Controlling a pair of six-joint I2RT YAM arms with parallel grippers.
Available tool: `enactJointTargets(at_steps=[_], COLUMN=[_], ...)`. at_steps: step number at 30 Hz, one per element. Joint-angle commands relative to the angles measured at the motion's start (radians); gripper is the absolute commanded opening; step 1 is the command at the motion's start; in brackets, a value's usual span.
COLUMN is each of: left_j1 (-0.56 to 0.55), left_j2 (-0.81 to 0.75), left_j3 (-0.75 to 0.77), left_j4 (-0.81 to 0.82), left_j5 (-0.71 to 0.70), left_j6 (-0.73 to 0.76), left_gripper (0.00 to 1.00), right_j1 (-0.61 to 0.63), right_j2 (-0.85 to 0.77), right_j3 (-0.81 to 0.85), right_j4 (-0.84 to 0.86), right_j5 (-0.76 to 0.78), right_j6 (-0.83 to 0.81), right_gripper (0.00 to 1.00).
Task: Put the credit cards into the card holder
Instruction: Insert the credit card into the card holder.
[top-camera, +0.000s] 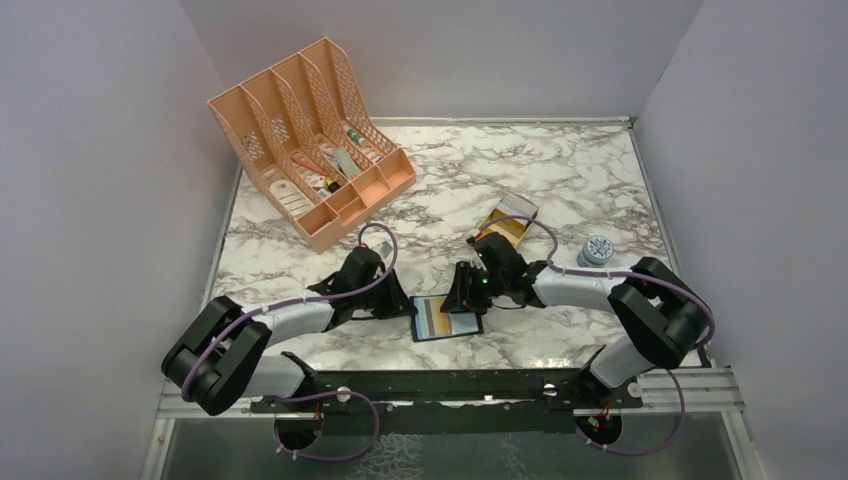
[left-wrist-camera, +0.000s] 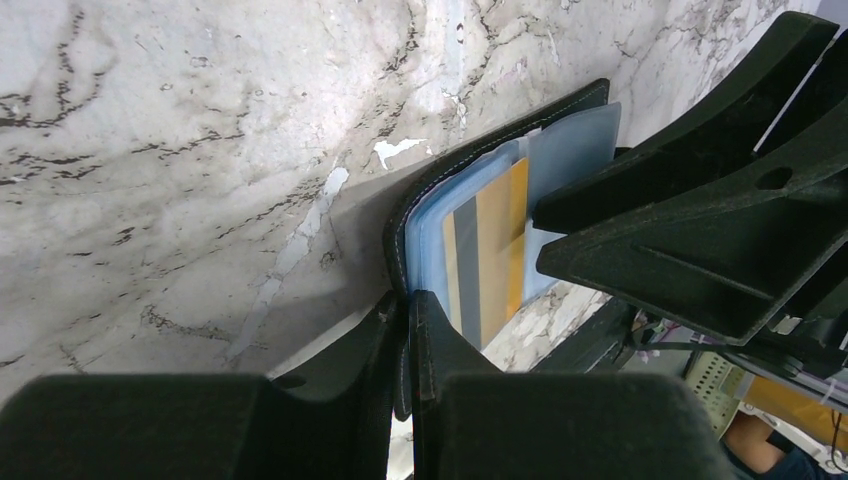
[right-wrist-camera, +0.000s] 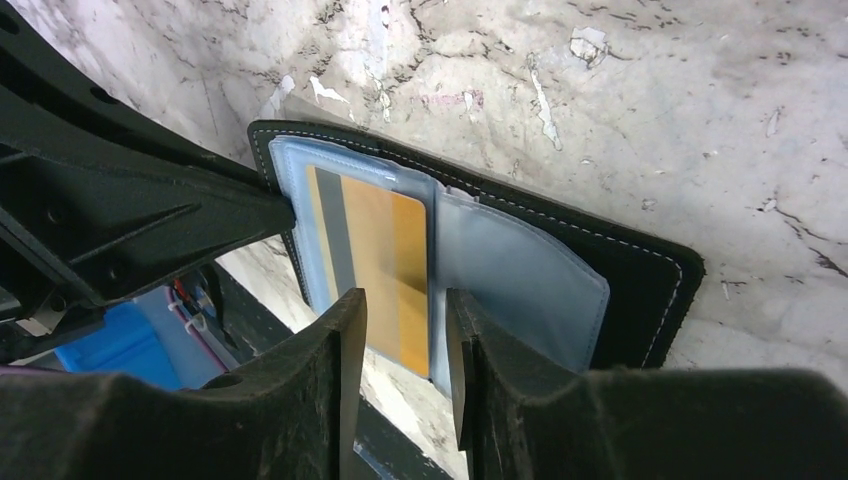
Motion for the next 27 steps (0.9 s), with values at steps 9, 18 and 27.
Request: enactJointTargets(at_steps=[9, 18, 27], left_j1=[0.005, 0.004, 0.004], left_j2=[-0.017, -0.02, -0.016], left_j3=[-0.014, -0.017, -0.013], left_j4=[0.071, 0.087, 0.057], left_j5=[0.065, 0.071, 0.065], left_j6=[-0.027, -0.035, -0.021], left_gripper=[0.15, 0.2, 0.17], right_j1=[0.034, 0.046, 0.048], right_j2=[0.048, 0.061, 0.036], right_j3=[0.031, 0.032, 0.09], right_j4=[0.027, 0.051, -0.085], right_j5=[-0.016, -0.036, 0.04], right_j6=[-0.002, 0.015, -0.058], right_gripper=[0.31, 0.23, 0.32])
